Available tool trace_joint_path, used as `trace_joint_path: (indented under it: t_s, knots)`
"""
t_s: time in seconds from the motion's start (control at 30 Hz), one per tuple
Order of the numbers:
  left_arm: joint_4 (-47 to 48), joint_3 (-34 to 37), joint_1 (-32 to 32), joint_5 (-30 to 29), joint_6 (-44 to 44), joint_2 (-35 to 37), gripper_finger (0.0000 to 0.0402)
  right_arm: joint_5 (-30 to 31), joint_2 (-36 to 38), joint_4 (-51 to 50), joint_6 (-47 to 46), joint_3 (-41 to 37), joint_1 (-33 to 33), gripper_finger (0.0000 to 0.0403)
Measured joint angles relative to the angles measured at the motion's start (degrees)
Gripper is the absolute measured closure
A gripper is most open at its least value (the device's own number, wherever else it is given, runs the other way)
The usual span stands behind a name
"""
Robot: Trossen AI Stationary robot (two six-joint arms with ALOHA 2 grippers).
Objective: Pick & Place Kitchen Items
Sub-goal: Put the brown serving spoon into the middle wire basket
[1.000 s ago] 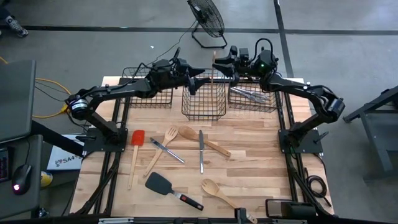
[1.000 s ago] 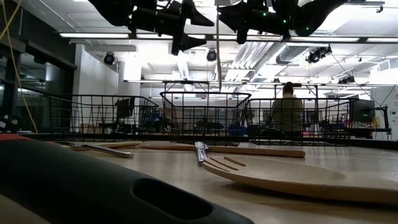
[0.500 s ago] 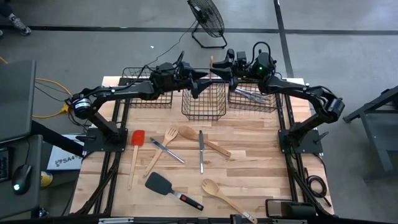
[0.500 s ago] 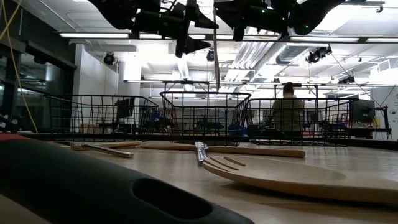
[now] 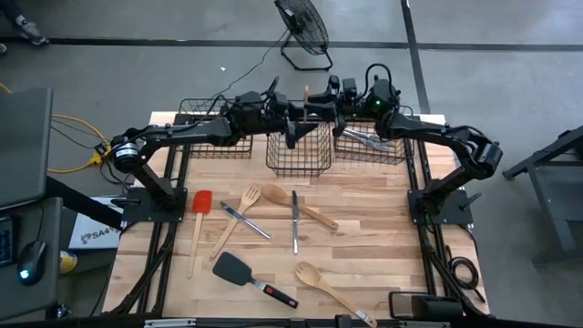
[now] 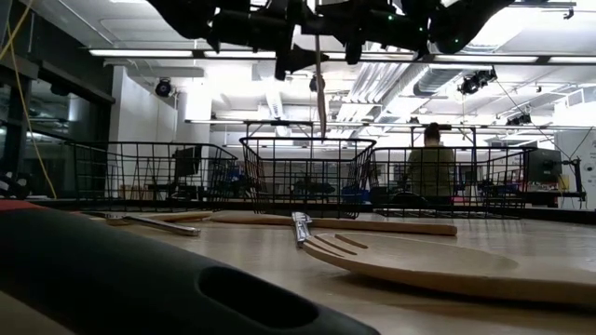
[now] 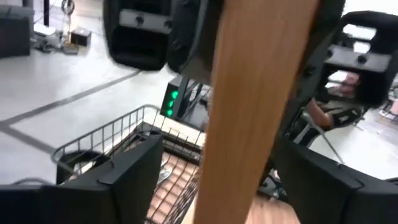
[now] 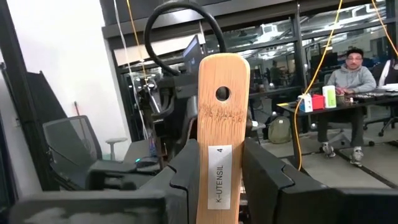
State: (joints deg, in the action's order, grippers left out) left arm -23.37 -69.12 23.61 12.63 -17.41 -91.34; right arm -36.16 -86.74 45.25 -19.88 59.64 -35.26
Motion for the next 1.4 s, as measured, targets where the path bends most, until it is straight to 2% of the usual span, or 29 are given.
trace_joint_path:
  t_s: [0.17, 0.43, 0.47, 0.63, 0.77, 0.87, 1.0, 1.13, 1.27, 1.4]
  knots:
    - [2.6, 0.0, 0.0, 0.2, -0.4, 0.6, 0.0172, 0.2, 0.0, 0.0, 0.0, 0.0, -0.3, 0.0321]
    - [3.9, 0.0, 0.0, 0.3, 0.2, 0.6, 0.0306, 0.2, 0.0, -0.3, -0.4, 0.0, -0.5, 0.0321]
    - [4.0, 0.0, 0.0, 0.1, 0.4, 0.6, 0.0313, 0.1, 0.0, -0.4, -0.8, 0.0, -0.5, 0.0321]
    - [4.2, 0.0, 0.0, 0.1, 1.8, 0.6, 0.0312, -0.2, 0.0, -1.4, -0.1, 0.0, -0.5, 0.0321]
    - [4.5, 0.0, -0.1, 0.1, 2.2, 0.6, 0.0312, -3.0, 0.0, -1.5, -0.1, 0.0, -0.6, 0.0317]
    - [5.0, 0.0, -0.1, -1.1, 2.3, 0.6, 0.0312, -3.9, 0.3, -1.6, -2.9, 0.0, -1.4, 0.0255]
    - [6.2, 0.0, 0.0, -6.1, 3.2, 0.6, 0.0312, -5.5, 0.9, -1.8, -9.0, 0.0, -4.2, 0.0161]
    - [8.7, -0.1, 0.0, -10.9, 3.2, 0.6, 0.0312, -9.2, 1.6, -1.7, -13.4, 0.0, -7.9, 0.0115]
    - [20.8, -4.7, 0.4, -16.2, 2.7, 0.6, 0.0312, -14.3, 1.7, -1.8, -19.1, 0.0, -11.5, 0.0108]
    - [32.6, -11.5, 2.1, -17.5, 4.1, -0.6, 0.0312, -17.6, 1.7, -1.7, -21.0, 0.0, -13.8, 0.0114]
